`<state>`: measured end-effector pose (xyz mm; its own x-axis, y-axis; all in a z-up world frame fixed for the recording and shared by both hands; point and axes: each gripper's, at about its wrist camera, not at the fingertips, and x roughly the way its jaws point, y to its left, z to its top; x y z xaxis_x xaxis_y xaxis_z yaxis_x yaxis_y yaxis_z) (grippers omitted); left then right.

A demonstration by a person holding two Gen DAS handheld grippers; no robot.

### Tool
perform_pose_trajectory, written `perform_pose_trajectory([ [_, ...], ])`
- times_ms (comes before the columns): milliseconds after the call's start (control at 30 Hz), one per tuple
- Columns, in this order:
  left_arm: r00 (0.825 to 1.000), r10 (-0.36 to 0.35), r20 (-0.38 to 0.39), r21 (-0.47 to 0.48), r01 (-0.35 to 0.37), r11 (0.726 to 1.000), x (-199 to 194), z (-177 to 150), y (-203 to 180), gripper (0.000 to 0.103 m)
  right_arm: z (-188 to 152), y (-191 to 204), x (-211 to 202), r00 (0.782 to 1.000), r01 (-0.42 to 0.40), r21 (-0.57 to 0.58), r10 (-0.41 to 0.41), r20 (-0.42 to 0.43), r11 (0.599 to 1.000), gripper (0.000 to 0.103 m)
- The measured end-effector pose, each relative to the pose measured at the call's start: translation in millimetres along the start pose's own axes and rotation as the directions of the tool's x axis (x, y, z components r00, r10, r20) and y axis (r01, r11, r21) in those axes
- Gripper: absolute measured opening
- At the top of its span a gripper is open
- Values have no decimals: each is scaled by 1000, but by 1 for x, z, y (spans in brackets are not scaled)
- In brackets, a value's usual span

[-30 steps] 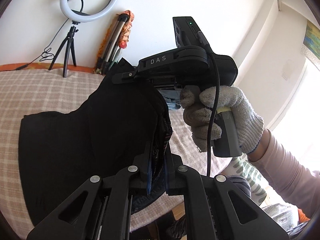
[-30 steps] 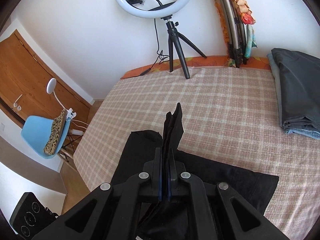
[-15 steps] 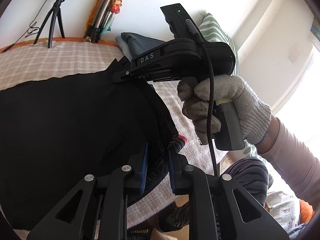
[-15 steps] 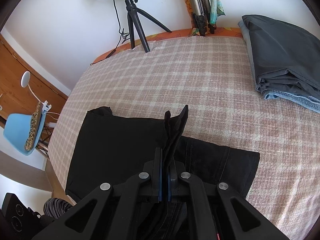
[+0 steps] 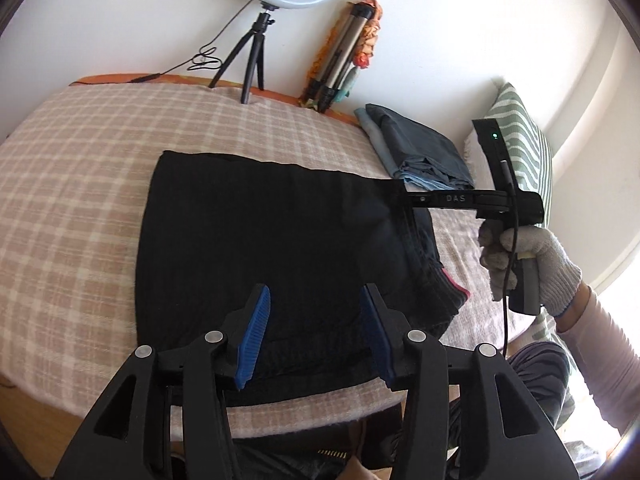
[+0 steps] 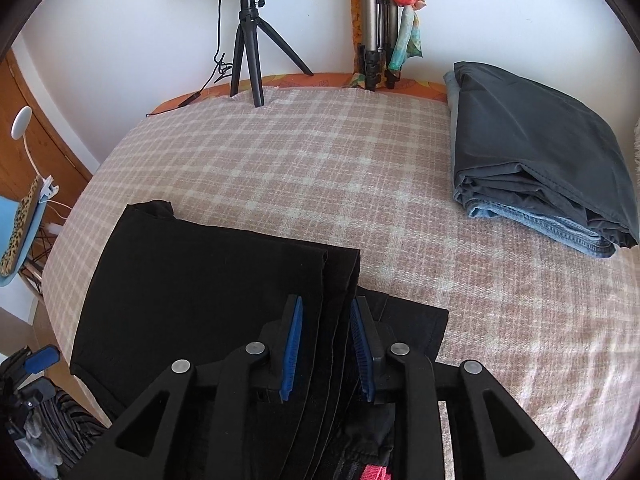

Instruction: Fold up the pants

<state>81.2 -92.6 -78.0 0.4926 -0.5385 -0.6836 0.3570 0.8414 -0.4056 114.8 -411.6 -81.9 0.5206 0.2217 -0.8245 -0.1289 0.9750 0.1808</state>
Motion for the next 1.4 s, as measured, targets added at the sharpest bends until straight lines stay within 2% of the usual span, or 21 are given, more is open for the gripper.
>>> perform_pose_trajectory([
  [133,995,99,1,-88,-98,991,0,-6,37,50,1,21,-18,998,1,-56,3,55,998,36],
  [200,990,138,-5,-121,-138,983,3,-9,51,50,1,34,-22,997,-30,-80,35,64,996,36],
  [400,984,174,-49,-176,-180,968,13,-21,76,50,5,82,-5,986,-163,-134,166,12,978,36],
  [633,994,84,-70,-304,-102,947,22,-31,95,50,10,144,24,971,-239,-208,232,-58,949,39],
  [833,997,66,-41,-332,-75,940,21,-36,98,49,15,185,53,955,-289,-217,266,-130,932,39],
  [900,998,51,-29,-346,-58,937,21,-37,100,47,19,193,63,944,-317,-190,290,-159,929,40],
  [967,999,28,-25,-359,-35,933,21,-37,102,34,23,203,73,936,-331,-168,300,-186,929,41],
  [1067,1000,5,6,-385,-2,923,18,-38,106,27,30,219,85,933,-327,-174,288,-215,929,43],
  [1167,999,-20,36,-383,33,923,14,-38,105,26,37,238,93,935,-314,-203,265,-236,927,62],
  [1300,997,-34,67,-363,56,930,7,-34,97,25,46,266,102,938,-276,-247,206,-278,929,63],
  [1400,996,-34,85,-328,60,943,4,-30,88,25,47,286,111,943,-213,-294,117,-311,932,63],
])
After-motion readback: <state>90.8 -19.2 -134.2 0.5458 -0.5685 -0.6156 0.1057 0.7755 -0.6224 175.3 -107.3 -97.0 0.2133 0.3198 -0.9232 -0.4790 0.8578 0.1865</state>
